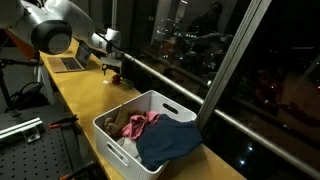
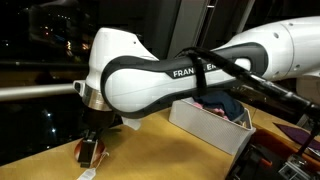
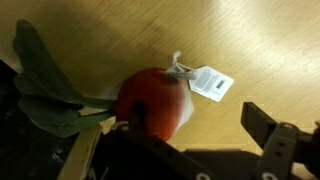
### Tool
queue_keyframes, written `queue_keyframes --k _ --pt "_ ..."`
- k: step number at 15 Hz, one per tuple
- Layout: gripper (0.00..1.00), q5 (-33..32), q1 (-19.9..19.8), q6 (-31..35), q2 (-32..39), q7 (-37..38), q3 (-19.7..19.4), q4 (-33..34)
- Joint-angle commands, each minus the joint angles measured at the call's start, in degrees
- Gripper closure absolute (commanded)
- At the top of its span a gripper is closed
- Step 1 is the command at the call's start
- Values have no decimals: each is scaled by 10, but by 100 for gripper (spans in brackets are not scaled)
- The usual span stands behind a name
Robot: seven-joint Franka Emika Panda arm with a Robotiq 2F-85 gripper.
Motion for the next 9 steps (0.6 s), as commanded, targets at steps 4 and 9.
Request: queue_keyframes --k 4,9 --pt "42 15 32 -17 64 -8 -30 88" --pt "80 -9 52 -28 66 28 -55 94"
